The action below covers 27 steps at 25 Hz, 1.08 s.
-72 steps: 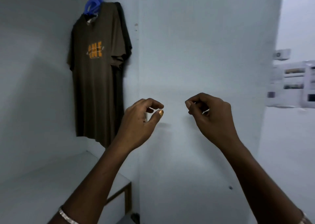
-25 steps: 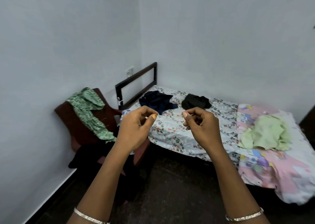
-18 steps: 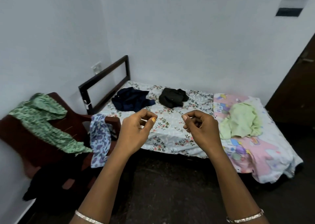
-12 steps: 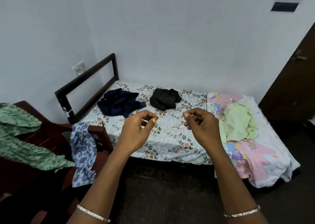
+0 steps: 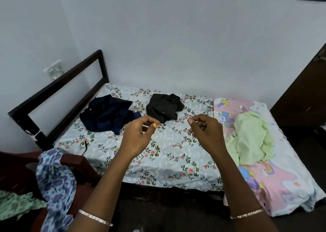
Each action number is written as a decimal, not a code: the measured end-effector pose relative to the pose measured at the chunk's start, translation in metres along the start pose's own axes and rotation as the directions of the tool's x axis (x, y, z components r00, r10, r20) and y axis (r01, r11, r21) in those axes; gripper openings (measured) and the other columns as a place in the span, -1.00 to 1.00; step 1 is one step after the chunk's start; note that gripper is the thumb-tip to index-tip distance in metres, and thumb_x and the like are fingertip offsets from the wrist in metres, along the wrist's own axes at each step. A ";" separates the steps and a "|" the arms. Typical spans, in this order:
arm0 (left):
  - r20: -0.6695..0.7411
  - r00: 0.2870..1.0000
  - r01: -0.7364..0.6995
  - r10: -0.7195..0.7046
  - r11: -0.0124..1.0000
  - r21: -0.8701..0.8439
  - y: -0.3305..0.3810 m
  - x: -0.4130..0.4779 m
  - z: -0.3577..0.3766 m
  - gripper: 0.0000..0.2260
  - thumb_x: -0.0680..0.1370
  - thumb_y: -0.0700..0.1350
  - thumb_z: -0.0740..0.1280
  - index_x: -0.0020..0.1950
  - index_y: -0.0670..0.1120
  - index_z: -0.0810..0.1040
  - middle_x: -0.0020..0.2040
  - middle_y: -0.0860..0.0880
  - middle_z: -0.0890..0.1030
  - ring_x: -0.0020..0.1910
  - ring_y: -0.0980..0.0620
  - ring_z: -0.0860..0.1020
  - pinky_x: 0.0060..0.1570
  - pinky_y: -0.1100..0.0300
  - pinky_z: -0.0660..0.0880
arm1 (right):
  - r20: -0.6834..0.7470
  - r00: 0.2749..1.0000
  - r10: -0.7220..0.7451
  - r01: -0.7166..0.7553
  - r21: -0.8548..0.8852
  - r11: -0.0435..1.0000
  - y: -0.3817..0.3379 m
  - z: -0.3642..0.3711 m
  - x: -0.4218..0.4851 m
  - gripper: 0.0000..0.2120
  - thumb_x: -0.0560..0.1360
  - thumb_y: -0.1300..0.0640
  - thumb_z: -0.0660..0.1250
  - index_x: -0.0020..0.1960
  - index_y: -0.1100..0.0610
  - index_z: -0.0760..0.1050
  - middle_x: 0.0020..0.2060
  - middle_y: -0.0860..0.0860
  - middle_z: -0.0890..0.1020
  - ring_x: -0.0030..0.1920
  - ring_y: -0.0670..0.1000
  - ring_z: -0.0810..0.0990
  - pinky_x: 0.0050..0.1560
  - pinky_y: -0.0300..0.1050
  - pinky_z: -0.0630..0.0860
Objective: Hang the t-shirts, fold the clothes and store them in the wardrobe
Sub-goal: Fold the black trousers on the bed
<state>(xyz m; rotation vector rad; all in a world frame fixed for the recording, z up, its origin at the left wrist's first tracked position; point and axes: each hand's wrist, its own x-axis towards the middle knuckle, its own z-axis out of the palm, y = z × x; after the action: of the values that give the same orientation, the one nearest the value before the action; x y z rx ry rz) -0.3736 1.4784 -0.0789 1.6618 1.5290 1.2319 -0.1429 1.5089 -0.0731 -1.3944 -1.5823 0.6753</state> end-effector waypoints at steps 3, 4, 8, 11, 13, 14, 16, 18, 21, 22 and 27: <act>0.001 1.000 0.027 -0.027 1.000 0.007 -0.039 0.064 0.006 -0.89 0.59 -0.15 0.37 -0.04 0.05 0.65 -0.17 0.16 0.66 -0.13 0.16 0.63 -0.14 0.21 0.56 | 0.015 1.000 0.023 -0.022 -0.013 1.000 0.022 0.032 0.061 -0.89 0.57 0.11 0.40 -0.04 0.14 0.65 -0.41 -0.05 0.65 -0.39 -0.16 0.63 -0.27 -0.25 0.54; 0.008 1.000 0.030 -0.030 1.000 0.008 -0.054 0.088 0.008 -0.88 0.58 -0.15 0.37 -0.05 0.05 0.65 -0.17 0.16 0.66 -0.14 0.16 0.63 -0.13 0.21 0.57 | 0.023 0.999 0.030 -0.029 -0.026 0.999 0.031 0.043 0.083 -0.89 0.57 0.10 0.40 -0.04 0.13 0.65 -0.41 -0.05 0.66 -0.39 -0.16 0.63 -0.28 -0.26 0.55; 0.046 0.995 0.090 -0.089 0.996 -0.004 -0.112 0.193 0.015 -0.87 0.58 -0.17 0.37 -0.04 0.04 0.66 -0.16 0.12 0.66 -0.18 0.14 0.63 -0.12 0.10 0.61 | 0.027 0.996 0.082 -0.080 -0.091 0.993 0.068 0.084 0.180 -0.88 0.56 0.07 0.41 -0.05 0.11 0.65 -0.40 -0.05 0.67 -0.35 -0.13 0.65 -0.21 -0.09 0.63; 0.097 0.987 0.128 -0.129 0.992 0.014 -0.146 0.263 0.022 -0.88 0.58 -0.17 0.37 -0.03 0.03 0.67 -0.17 0.09 0.66 -0.20 0.11 0.64 -0.08 0.05 0.61 | 0.023 0.992 0.126 -0.123 -0.113 0.986 0.091 0.109 0.243 -0.88 0.57 0.08 0.40 -0.06 0.12 0.64 -0.40 -0.06 0.67 -0.36 -0.14 0.65 -0.23 -0.11 0.61; 0.114 0.984 0.137 -0.138 0.990 0.018 -0.172 0.313 0.033 -0.89 0.57 -0.18 0.38 -0.03 0.02 0.67 -0.18 0.04 0.67 -0.20 0.04 0.64 -0.08 0.01 0.60 | 0.018 0.983 0.183 -0.180 -0.094 0.979 0.109 0.128 0.287 -0.89 0.57 0.09 0.40 -0.06 0.13 0.64 -0.40 -0.05 0.67 -0.36 -0.14 0.65 -0.23 -0.15 0.58; 0.123 0.982 0.144 -0.145 0.989 0.025 -0.183 0.335 0.039 -0.88 0.57 -0.18 0.38 -0.03 0.02 0.67 -0.18 0.03 0.66 -0.20 0.01 0.64 -0.09 0.01 0.60 | 0.013 0.979 0.204 -0.202 -0.085 0.976 0.118 0.137 0.307 -0.89 0.57 0.10 0.40 -0.06 0.13 0.64 -0.40 -0.04 0.67 -0.36 -0.15 0.65 -0.21 -0.14 0.59; 0.147 0.975 0.163 -0.168 0.986 0.045 -0.206 0.373 0.053 -0.88 0.57 -0.19 0.38 -0.03 0.02 0.67 -0.19 0.03 0.66 -0.20 0.01 0.64 -0.09 0.03 0.60 | 0.011 0.970 0.241 -0.240 -0.082 0.967 0.141 0.154 0.342 -0.90 0.57 0.12 0.40 -0.06 0.14 0.64 -0.39 -0.04 0.67 -0.37 -0.15 0.63 -0.20 -0.14 0.60; 0.163 0.970 0.172 -0.180 0.983 0.061 -0.229 0.401 0.067 -0.87 0.57 -0.20 0.37 -0.03 0.01 0.67 -0.18 0.05 0.66 -0.20 0.02 0.64 -0.08 0.03 0.61 | 0.027 0.964 0.264 -0.262 -0.080 0.962 0.164 0.167 0.368 -0.89 0.57 0.14 0.40 -0.06 0.17 0.64 -0.38 0.00 0.67 -0.37 -0.14 0.63 -0.21 -0.17 0.59; 0.191 0.955 0.213 -0.227 0.973 0.094 -0.269 0.438 0.090 -0.87 0.56 -0.22 0.37 -0.03 -0.01 0.67 -0.19 0.10 0.64 -0.19 0.03 0.65 -0.06 0.02 0.60 | 0.056 0.946 0.319 -0.313 -0.095 0.945 0.207 0.184 0.408 -0.88 0.58 0.14 0.39 -0.06 0.19 0.64 -0.38 0.02 0.67 -0.40 -0.15 0.61 -0.25 -0.24 0.56; 0.193 0.949 0.232 -0.248 0.967 0.104 -0.283 0.449 0.098 -0.87 0.56 -0.23 0.37 -0.02 -0.02 0.67 -0.19 0.11 0.64 -0.19 0.03 0.65 -0.04 0.02 0.60 | 0.062 0.938 0.341 -0.334 -0.103 0.937 0.223 0.191 0.422 -0.88 0.57 0.14 0.39 -0.06 0.19 0.64 -0.38 0.02 0.67 -0.40 -0.15 0.61 -0.25 -0.25 0.56; 0.134 0.925 0.332 -0.355 0.928 0.166 -0.362 0.509 0.135 -0.87 0.56 -0.23 0.36 0.07 -0.05 0.62 -0.16 0.07 0.61 -0.16 0.00 0.64 -0.07 0.06 0.59 | 0.102 0.881 0.462 -0.446 -0.147 0.883 0.319 0.232 0.477 -0.88 0.57 0.14 0.38 -0.08 0.18 0.63 -0.38 0.01 0.68 -0.39 -0.20 0.62 -0.26 -0.31 0.52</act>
<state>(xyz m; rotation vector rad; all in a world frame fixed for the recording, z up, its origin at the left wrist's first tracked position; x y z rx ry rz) -0.4530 2.0629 -0.3247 1.4542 1.7457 0.8002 -0.1781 2.0738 -0.3238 -1.8742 -1.4201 0.9813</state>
